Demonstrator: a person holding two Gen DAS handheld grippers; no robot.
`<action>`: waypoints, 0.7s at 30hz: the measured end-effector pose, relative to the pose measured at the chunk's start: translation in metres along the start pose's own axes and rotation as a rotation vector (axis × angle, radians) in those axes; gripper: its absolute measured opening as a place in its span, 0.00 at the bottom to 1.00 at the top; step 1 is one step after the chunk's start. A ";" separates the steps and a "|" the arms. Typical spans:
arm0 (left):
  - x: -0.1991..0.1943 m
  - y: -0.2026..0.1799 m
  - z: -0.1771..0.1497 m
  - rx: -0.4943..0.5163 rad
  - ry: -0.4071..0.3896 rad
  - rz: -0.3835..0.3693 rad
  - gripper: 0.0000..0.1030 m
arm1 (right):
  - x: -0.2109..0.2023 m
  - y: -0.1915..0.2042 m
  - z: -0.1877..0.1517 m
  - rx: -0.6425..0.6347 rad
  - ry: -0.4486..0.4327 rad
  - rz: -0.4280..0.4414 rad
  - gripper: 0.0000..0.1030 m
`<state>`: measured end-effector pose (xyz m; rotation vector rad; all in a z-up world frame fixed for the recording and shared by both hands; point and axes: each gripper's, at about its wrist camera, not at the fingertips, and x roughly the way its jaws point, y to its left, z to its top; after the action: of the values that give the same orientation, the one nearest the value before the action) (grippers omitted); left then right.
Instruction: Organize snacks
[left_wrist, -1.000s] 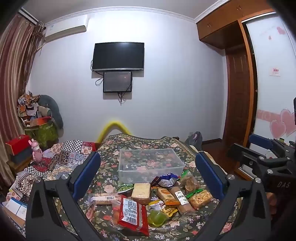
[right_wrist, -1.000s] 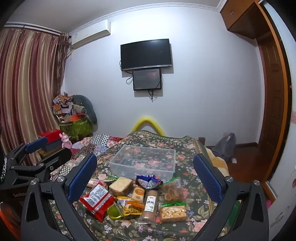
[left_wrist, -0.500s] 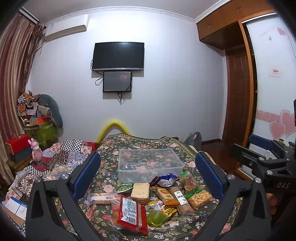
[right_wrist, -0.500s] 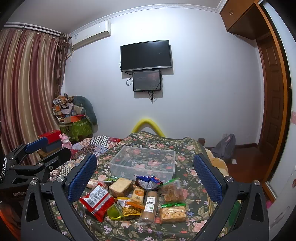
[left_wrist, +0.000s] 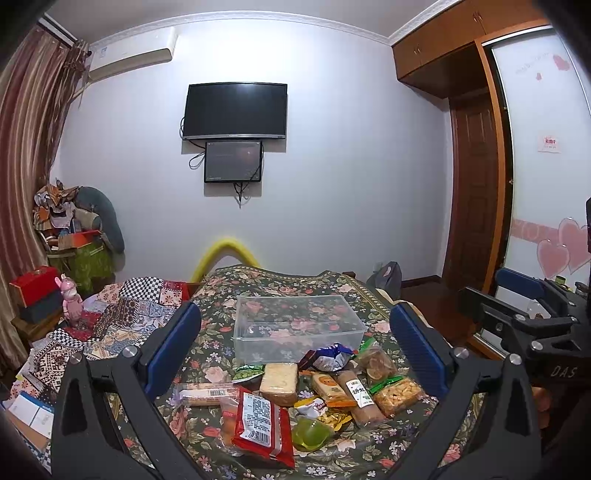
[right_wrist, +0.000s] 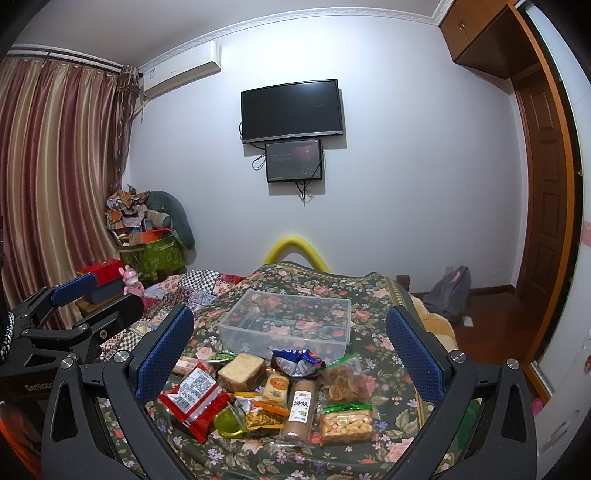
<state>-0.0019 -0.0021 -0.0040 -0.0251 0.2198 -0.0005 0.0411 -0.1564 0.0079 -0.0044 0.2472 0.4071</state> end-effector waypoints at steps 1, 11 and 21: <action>-0.001 0.001 0.000 -0.001 -0.001 0.000 1.00 | 0.000 0.000 0.000 0.001 0.000 0.001 1.00; -0.001 0.001 0.000 -0.002 0.001 -0.001 1.00 | 0.000 -0.001 -0.002 0.004 -0.001 0.005 1.00; -0.002 0.001 0.000 -0.004 0.001 -0.002 1.00 | 0.002 0.001 -0.003 0.005 0.000 0.005 1.00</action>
<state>-0.0035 -0.0007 -0.0035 -0.0289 0.2206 -0.0019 0.0418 -0.1548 0.0042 0.0014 0.2482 0.4119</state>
